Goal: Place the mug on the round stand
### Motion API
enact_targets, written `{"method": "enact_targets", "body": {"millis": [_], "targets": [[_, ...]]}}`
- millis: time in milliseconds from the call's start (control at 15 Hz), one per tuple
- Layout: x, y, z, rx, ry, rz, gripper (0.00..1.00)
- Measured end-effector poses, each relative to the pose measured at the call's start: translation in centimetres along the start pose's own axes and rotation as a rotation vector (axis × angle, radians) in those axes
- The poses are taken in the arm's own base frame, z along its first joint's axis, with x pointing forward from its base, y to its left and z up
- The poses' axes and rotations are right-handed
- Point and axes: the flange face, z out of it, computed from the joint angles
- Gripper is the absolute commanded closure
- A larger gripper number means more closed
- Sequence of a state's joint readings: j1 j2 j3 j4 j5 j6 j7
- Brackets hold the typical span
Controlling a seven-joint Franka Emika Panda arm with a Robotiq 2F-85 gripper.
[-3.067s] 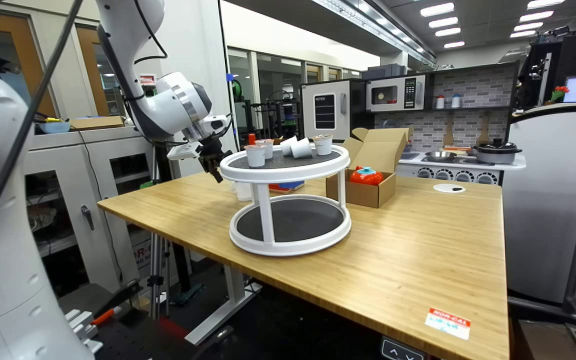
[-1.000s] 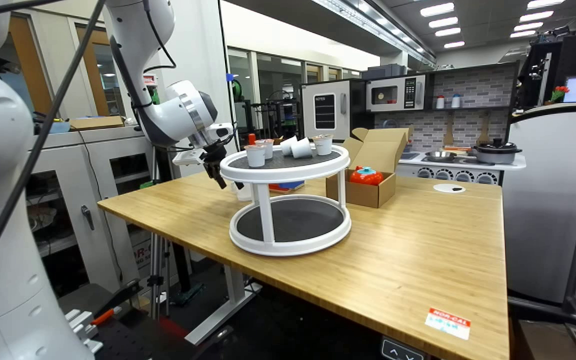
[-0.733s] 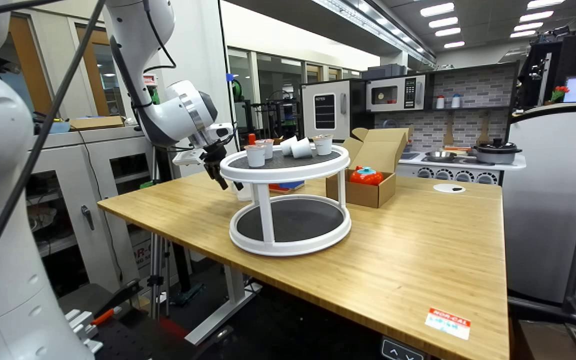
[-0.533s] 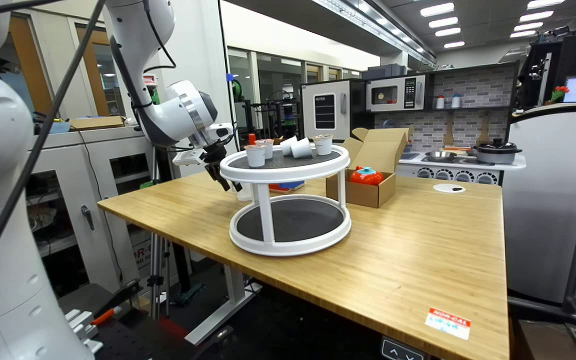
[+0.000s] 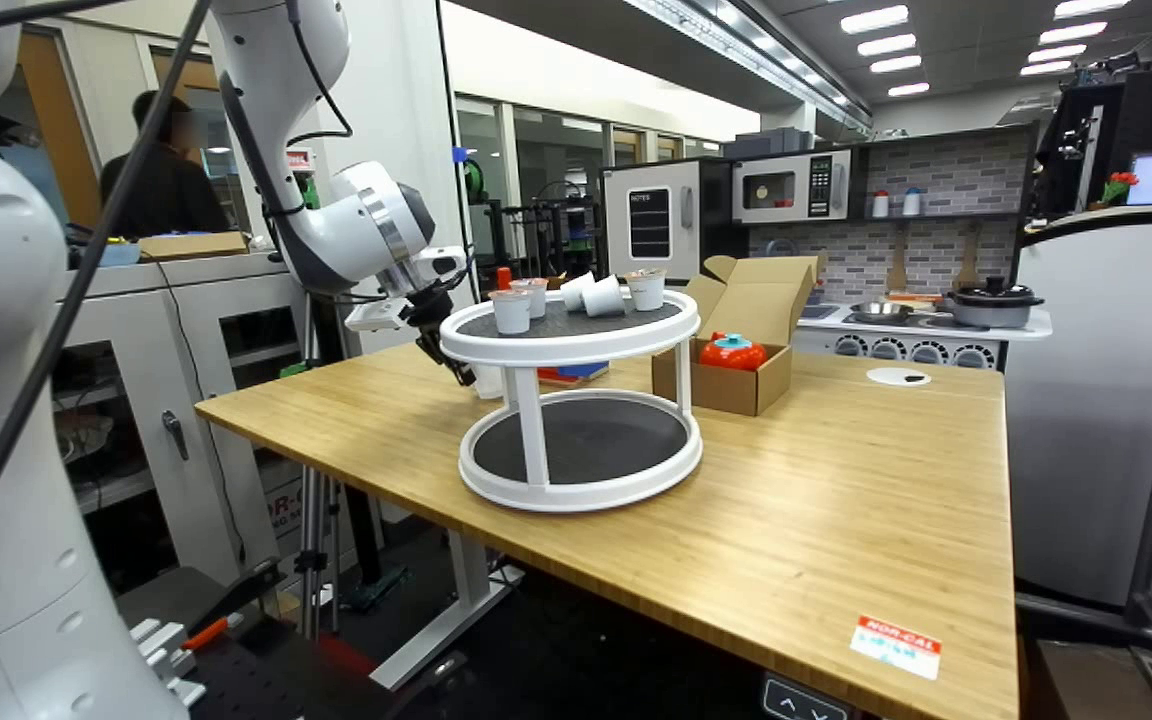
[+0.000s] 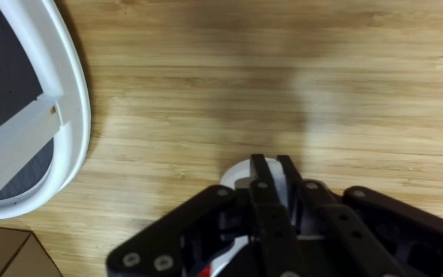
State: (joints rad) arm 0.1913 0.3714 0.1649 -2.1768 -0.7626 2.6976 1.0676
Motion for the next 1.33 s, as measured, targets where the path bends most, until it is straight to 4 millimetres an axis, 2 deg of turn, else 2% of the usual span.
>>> {"method": "enact_targets", "body": {"millis": [467, 733, 933, 1133, 1333], "targets": [[-0.1, -0.2, 0.0, 0.002, 0.000, -0.004, 0.98], [-0.4, -1.0, -0.6, 0.008, 0.010, -0.026, 0.98], [-0.3, -1.9, -2.3, 0.019, 0.043, -0.052, 0.98], [0.0, -2.7, -5.4, 0.024, 0.113, -0.109, 0.98], [-0.1, -2.6, -7.8, 0.021, 0.160, -0.141, 0.98]]}}
